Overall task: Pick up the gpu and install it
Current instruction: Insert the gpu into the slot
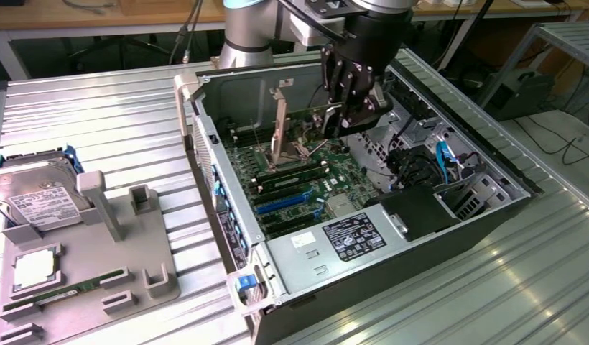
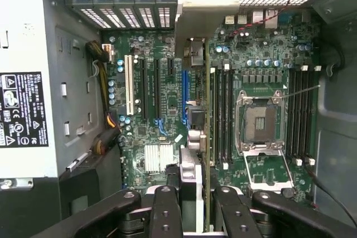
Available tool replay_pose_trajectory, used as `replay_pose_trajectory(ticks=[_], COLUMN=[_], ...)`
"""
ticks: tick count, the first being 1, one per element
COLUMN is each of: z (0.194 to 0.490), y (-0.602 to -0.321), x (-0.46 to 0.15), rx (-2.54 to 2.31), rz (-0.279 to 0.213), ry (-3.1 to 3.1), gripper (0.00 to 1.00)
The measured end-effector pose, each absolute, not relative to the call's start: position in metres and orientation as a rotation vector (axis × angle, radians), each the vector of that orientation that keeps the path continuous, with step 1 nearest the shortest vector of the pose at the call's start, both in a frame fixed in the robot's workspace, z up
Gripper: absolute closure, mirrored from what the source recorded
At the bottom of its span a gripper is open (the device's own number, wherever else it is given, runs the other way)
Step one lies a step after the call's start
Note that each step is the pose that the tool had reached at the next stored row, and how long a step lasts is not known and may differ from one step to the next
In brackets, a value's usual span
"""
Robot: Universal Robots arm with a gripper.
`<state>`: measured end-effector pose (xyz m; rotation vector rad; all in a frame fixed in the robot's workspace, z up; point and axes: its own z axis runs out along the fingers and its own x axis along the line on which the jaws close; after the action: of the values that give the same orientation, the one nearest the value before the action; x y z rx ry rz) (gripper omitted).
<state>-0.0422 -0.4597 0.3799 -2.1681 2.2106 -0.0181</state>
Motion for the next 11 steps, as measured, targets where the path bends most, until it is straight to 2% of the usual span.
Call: replay_pose_trajectory(ticks=[11], z=[0.3718], y=[-0.4593], x=[-0.0459], rx=[-2.133], rz=[-0.002], ry=[2.259], gripper=[0.71])
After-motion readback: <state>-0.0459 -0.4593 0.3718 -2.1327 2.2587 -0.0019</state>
